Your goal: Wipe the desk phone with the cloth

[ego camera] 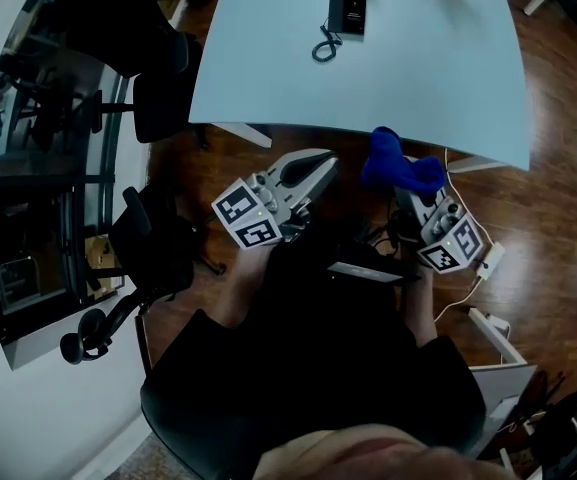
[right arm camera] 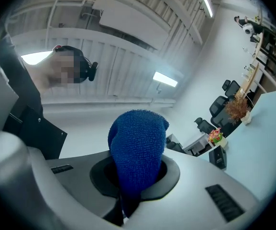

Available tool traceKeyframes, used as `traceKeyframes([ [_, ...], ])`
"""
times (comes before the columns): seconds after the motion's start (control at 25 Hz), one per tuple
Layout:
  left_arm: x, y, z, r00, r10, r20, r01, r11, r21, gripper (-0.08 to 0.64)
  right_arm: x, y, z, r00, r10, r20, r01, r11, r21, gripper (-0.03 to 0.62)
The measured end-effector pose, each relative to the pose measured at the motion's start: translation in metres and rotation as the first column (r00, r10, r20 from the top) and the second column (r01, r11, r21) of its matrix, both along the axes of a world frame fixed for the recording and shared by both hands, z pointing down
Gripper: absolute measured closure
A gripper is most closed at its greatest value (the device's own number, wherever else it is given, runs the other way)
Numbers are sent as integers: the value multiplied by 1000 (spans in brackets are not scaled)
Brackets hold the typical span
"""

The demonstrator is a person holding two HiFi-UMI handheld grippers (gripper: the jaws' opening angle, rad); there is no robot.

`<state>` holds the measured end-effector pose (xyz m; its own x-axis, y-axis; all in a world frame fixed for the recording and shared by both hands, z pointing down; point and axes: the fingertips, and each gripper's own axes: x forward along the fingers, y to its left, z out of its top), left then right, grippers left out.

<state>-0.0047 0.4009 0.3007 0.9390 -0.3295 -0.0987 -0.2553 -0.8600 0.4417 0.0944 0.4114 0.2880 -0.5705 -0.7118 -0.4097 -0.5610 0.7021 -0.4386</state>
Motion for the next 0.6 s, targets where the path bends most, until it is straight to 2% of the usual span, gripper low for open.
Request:
traceKeyframes([
  [0.16,4,-4,-21,999,12,-45,-10,999,35,568,6,3,-14,1000,23,-1,-23,999,34,591],
  [0.36,-6,-8,-37,997,44,-61,-39,996,75,569,-8,-3,-30,999,34,-27,-32,998,62,591],
  [0.6,-33,-6,-37,997,42,-69,-39,998,42,569,-38,-1,-31,999,23,-30,-22,999,36,591],
])
